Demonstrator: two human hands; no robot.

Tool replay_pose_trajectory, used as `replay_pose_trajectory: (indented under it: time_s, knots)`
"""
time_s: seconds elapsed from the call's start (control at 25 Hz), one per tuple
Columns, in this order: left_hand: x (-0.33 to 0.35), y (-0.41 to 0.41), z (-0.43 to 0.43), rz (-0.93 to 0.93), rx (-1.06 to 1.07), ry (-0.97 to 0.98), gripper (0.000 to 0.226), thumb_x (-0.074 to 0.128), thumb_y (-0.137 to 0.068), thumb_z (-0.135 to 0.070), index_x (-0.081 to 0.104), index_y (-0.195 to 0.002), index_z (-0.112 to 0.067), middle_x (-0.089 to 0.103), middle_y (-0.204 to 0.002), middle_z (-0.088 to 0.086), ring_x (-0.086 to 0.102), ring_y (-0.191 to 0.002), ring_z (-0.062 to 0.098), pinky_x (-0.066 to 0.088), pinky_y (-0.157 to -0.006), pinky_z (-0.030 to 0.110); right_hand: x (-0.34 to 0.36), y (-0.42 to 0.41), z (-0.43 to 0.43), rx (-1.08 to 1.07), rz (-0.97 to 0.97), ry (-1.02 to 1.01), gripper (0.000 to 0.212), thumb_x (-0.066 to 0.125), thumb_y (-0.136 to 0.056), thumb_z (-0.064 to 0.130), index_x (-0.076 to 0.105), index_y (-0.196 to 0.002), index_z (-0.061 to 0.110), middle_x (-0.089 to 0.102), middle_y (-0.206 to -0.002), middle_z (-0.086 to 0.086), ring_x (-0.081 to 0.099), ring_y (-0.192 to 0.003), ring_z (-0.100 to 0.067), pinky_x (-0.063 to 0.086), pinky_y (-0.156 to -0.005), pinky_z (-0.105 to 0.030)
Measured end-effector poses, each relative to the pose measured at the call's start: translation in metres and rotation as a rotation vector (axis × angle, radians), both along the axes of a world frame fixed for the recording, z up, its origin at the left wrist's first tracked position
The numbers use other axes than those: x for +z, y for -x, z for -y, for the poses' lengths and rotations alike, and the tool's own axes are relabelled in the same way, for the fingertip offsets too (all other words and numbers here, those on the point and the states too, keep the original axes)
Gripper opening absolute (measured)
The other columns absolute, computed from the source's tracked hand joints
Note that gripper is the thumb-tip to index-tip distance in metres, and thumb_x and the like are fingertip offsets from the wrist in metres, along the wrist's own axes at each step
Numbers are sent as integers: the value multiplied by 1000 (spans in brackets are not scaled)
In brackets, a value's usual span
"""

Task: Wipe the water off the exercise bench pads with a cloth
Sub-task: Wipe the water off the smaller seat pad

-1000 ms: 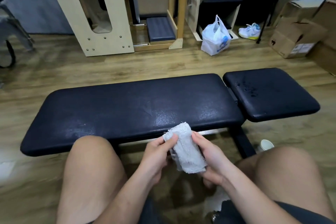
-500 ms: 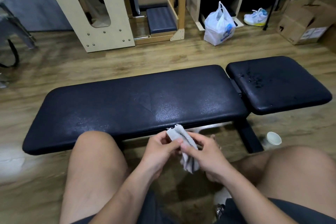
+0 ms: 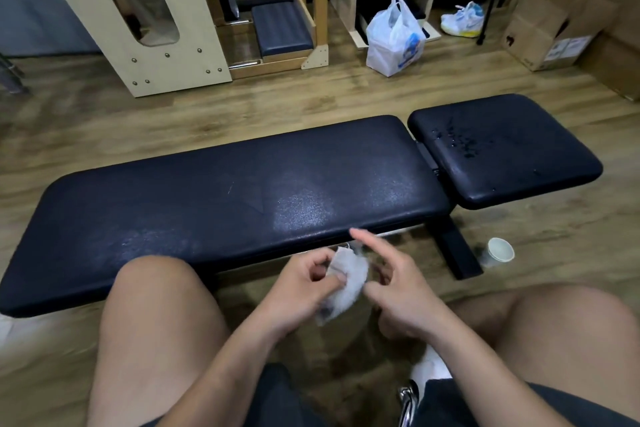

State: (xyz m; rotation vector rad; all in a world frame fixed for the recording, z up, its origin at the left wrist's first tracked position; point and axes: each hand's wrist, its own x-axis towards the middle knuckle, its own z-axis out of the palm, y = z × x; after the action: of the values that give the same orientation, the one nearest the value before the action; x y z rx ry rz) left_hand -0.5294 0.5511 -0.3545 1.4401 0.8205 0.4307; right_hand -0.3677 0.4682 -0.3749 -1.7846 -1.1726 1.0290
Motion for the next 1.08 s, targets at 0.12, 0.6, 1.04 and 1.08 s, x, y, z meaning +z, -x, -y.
replay_pose_trajectory:
  time_s: [0.12, 0.6, 1.04, 1.08]
  knots:
    - [-6, 3, 1, -95, -99, -296, 19, 64, -89, -3, 76, -88, -17, 67, -76, -12, 57, -66, -5, 41, -64, 15, -6, 3, -4, 59, 121, 70, 50, 64, -64, 73, 56, -112, 58, 67, -108, 23, 52, -124, -29, 30, -108, -61]
    - [68, 3, -23, 101, 103, -468, 7, 62, -85, -15, 66, -79, -14, 62, -70, -3, 53, -66, 5, 42, -61, 21, 14, 9, -19, 163, 291, 158, 33, 57, -63, 68, 55, -95, 61, 70, -103, 13, 61, -111, -18, 36, -105, -57]
    - [104, 30, -97, 294, 354, -325, 12, 64, -86, -20, 69, -76, -24, 66, -78, -9, 56, -77, 9, 44, -72, 23, 75, -22, -41, 201, -165, -15, 25, 46, -67, 17, 59, -81, 2, 59, -73, -13, 52, -67, -22, 38, -63, -33]
    - [103, 31, -102, 305, 384, -307, 11, 63, -89, -18, 66, -79, -20, 66, -79, -8, 55, -78, 10, 44, -74, 24, 80, -27, -42, 207, -172, -46, 15, 46, -72, 16, 57, -79, 9, 55, -70, -6, 48, -66, -18, 36, -63, -33]
